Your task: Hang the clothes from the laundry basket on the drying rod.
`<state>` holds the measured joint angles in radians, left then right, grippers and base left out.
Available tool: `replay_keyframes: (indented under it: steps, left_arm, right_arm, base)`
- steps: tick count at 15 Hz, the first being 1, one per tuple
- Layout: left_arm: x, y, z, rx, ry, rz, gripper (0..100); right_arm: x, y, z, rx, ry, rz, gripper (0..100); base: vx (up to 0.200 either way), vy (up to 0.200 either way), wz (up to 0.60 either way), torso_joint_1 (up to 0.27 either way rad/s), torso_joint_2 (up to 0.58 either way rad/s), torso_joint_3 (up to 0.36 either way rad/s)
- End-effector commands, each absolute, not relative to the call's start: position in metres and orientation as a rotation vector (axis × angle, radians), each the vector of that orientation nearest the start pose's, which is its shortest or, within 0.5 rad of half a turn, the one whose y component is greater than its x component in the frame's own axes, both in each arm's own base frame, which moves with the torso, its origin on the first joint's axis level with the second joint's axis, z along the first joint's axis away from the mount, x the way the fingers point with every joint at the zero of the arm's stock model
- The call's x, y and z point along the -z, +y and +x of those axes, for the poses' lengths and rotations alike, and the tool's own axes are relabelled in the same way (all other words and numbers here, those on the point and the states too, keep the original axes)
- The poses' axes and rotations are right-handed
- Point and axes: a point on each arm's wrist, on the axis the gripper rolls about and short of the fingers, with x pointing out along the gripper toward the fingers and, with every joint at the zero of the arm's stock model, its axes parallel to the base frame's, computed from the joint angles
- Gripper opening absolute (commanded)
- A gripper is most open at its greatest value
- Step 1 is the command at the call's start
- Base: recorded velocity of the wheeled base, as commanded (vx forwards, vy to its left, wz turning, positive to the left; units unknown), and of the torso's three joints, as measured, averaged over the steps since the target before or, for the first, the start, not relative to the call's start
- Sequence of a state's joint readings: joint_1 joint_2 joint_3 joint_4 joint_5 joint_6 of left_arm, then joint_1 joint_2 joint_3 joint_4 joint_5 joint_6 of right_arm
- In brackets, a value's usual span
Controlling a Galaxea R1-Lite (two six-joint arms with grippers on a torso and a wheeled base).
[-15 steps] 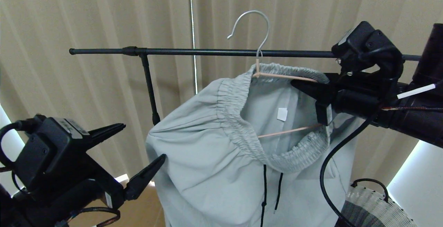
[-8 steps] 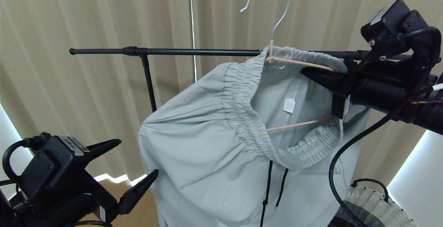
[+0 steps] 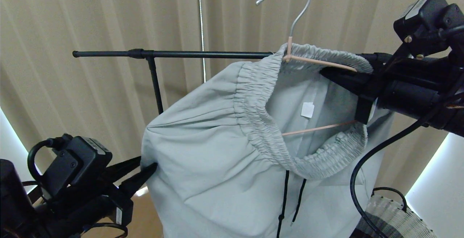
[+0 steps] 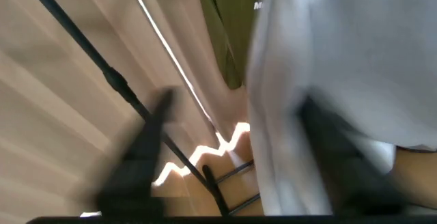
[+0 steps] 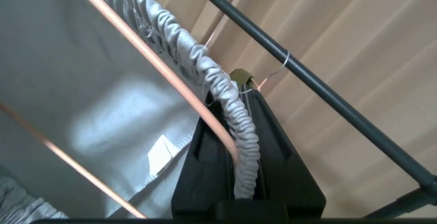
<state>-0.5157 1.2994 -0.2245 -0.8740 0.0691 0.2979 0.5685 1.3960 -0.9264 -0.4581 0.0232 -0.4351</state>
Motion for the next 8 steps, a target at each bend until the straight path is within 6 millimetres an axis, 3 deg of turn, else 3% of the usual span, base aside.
replay_keyframes:
  steps: [1, 5, 8]
  left_arm:
    - [-0.140, -0.075, 0.151, 0.432, 0.181, 0.361, 0]
    - [-0.122, -0.043, 0.148, 0.273, 0.284, 0.360, 0]
    - [-0.120, -0.040, 0.144, 0.258, 0.290, 0.358, 0]
  right_arm:
    - [-0.283, 0.131, 0.203, -0.583, -0.121, -0.425, 0]
    - [-0.285, 0.129, 0.205, -0.567, -0.126, -0.425, 0]
    - [-0.285, 0.129, 0.205, -0.566, -0.126, -0.425, 0]
  base:
    - [0.000, 0.000, 0.00, 0.000, 0.00, 0.000]
    - [0.000, 0.000, 0.00, 0.000, 0.00, 0.000]
    - [0.000, 0.000, 0.00, 0.000, 0.00, 0.000]
